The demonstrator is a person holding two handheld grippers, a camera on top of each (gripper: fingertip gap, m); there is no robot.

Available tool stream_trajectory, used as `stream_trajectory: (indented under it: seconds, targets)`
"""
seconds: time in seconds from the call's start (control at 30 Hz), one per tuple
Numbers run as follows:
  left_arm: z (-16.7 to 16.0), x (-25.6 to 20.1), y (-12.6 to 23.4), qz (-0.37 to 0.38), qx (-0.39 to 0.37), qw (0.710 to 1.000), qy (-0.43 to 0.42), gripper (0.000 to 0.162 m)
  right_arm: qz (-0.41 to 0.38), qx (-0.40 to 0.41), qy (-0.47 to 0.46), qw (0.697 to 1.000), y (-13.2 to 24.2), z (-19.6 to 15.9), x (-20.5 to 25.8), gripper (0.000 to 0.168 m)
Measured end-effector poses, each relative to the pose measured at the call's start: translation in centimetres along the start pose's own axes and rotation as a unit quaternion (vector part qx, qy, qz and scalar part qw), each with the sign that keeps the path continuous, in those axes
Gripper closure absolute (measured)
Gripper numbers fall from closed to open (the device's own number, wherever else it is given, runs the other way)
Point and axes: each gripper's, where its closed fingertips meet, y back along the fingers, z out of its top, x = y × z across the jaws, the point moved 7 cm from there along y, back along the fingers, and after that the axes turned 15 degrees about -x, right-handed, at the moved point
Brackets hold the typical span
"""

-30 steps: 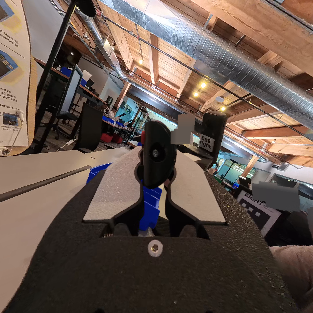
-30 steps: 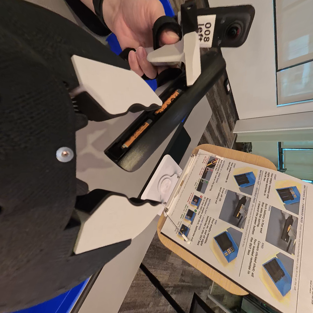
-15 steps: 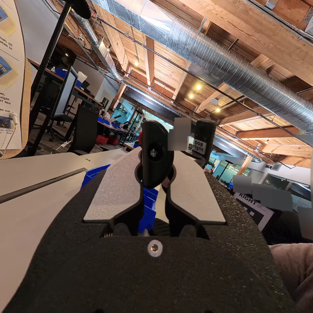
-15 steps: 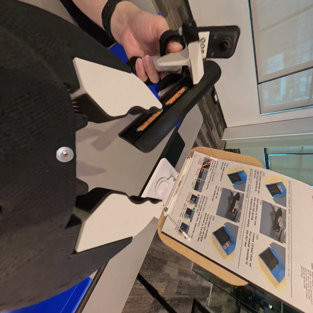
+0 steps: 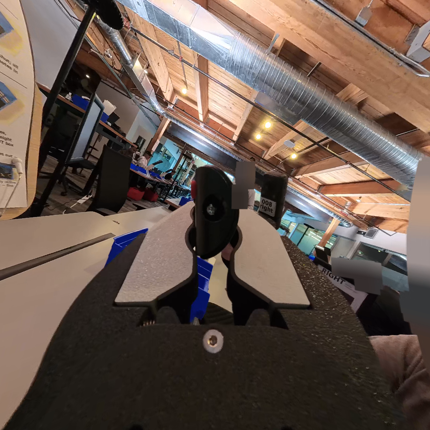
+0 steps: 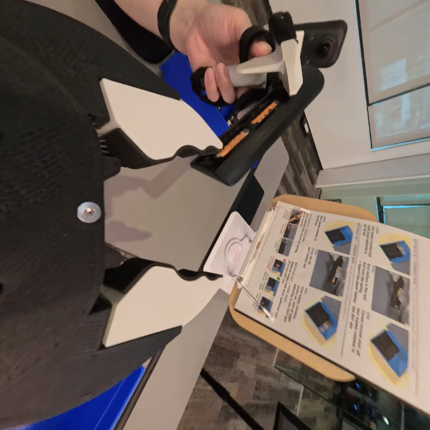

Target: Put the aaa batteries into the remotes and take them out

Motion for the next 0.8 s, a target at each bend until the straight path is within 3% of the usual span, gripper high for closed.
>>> stream_trajectory:
  seconds: [0.07, 0.13, 0.3, 0.4, 0.5, 0.57, 0.63, 0.7, 0.8]
  targets:
    - [0.0, -0.2, 0.0, -0.004, 0.004, 1.000, 0.002, 0.137, 0.040, -0.024, -0.009, 0.999, 0.5, 0.4, 1.0, 0.071]
    - [-0.2, -0.2, -0.2, -0.007, 0.039, 0.999, 0.003, 0.137, 0.086, -0.045, -0.015, 0.995, 1.2, 0.6, 1.8, 0.085]
    - [-0.8, 0.1, -0.3, -0.017, 0.098, 0.995, 0.023, 0.137, 0.222, 0.038, -0.104, 0.969, 0.7, -4.1, 2.5, 0.093]
    - [-1.8, 0.4, -0.4, -0.015, 0.147, 0.989, 0.027, 0.137, 0.291, 0.014, -0.215, 0.932, 0.3, -6.4, 3.1, 0.110]
    - [-2.6, 0.8, -0.4, -0.012, 0.170, 0.985, 0.035, 0.137, 0.310, -0.007, -0.282, 0.908, 0.0, -8.0, 3.0, 0.146]
    - [-2.9, 1.2, -0.3, -0.007, 0.184, 0.982, 0.031, 0.137, 0.311, -0.011, -0.316, 0.896, -0.1, -9.1, 2.9, 0.146]
    - [-3.0, 1.6, -0.4, -0.002, 0.169, 0.985, 0.032, 0.136, 0.305, -0.029, -0.350, 0.885, -0.3, -9.9, 2.9, 0.147]
    - [-2.1, 2.0, -0.5, 0.001, 0.089, 0.994, 0.061, 0.118, 0.306, -0.049, -0.390, 0.867, -0.6, -10.5, 3.0, 0.147]
    - [-0.9, 3.2, 0.2, 0.028, 0.030, 0.998, 0.054, 0.117, 0.291, -0.070, -0.433, 0.850, -1.3, -11.8, 3.2, 0.148]
